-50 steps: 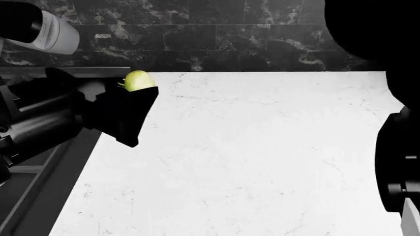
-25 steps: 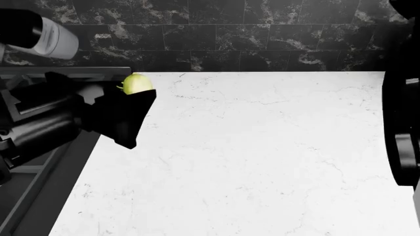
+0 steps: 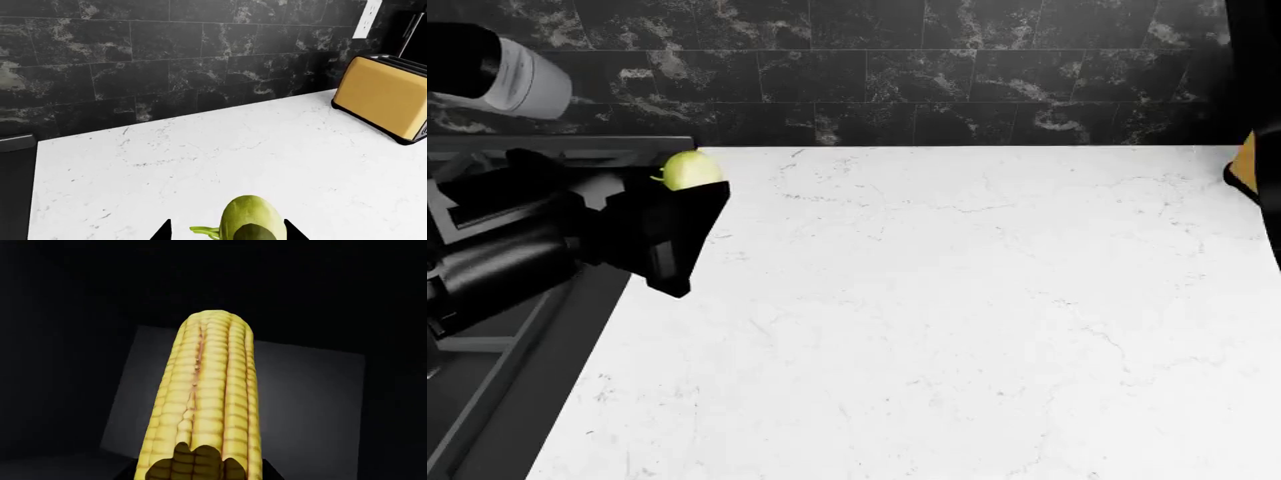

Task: Pick the corn, radish from the counter and place them in the cabinet. Then close the cabinet.

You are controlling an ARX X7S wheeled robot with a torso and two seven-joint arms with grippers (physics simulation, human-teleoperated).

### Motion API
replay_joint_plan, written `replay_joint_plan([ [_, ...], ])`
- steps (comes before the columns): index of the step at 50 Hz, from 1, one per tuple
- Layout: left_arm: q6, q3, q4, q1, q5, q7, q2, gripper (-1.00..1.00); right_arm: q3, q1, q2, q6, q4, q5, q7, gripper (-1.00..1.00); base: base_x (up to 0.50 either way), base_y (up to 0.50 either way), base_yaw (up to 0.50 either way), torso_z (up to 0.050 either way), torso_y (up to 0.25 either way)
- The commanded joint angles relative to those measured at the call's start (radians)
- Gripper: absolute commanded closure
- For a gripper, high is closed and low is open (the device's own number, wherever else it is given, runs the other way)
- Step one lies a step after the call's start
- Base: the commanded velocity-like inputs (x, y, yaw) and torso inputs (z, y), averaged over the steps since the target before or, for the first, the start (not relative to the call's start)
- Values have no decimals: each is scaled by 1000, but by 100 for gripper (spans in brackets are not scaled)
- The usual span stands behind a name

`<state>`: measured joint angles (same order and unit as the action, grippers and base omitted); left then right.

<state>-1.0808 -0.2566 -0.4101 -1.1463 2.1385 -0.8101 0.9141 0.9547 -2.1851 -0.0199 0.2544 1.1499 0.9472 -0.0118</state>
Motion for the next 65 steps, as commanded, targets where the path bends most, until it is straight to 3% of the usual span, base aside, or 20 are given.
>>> replay_joint_plan([
  [1, 6, 14, 18, 10, -15, 16, 11, 100, -82, -79, 20, 29, 159, -109, 13, 100, 0, 0, 0, 0, 0],
  [6, 3, 7, 29, 7, -23, 25, 4, 100, -254, -82, 20, 102, 159, -288, 18, 100, 0, 0, 0, 0, 0],
  [13, -12, -23, 54, -14, -41, 36, -26, 100, -359, -84, 20, 185, 159, -408, 28, 100, 0, 0, 0, 0, 0],
  [20, -10, -38, 68, -23, -47, 32, -41, 100, -356, -72, 20, 257, 159, -411, 38, 100, 0, 0, 0, 0, 0],
  [64, 20, -48, 90, 16, -83, 48, -40, 100, -356, -72, 20, 257, 159, -411, 38, 100, 0, 0, 0, 0, 0],
  [65, 21, -48, 90, 18, -85, 49, -41, 100, -356, -72, 20, 257, 159, -411, 38, -100, 0, 0, 0, 0, 0],
])
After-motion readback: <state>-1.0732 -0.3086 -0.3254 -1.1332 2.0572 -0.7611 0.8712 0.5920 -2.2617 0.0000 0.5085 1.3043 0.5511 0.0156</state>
